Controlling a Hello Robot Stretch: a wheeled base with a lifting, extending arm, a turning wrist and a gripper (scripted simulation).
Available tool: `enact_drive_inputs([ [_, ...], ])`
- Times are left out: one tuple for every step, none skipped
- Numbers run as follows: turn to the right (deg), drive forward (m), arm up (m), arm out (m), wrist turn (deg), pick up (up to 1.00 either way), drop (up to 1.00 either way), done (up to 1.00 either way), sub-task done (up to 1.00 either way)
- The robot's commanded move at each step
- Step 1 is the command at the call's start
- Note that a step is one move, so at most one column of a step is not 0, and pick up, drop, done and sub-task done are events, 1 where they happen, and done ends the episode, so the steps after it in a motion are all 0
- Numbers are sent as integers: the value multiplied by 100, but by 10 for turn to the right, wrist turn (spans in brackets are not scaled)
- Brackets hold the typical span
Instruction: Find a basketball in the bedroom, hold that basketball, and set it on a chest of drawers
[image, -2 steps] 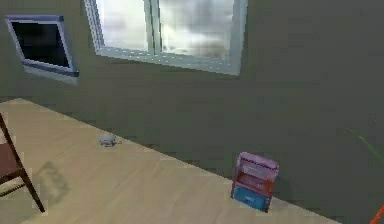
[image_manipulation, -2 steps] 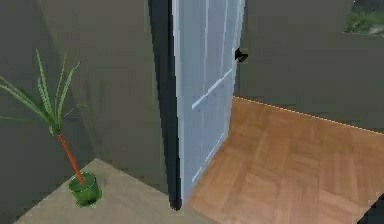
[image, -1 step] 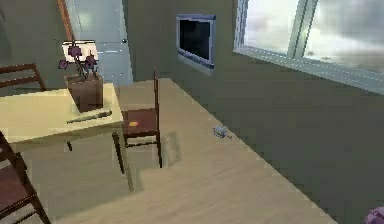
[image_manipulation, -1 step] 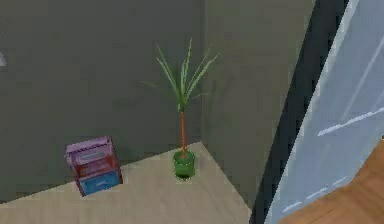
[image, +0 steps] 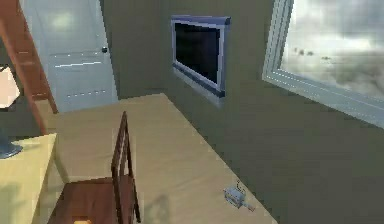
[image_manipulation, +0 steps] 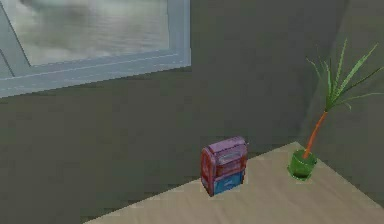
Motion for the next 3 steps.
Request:
enact_drive_inputs([
  [0,80,0,0,0,0,0,0,0],
  [-240,0,0,0,0,0,0,0,0],
  [0,60,0,0,0,0,0,0,0],
])
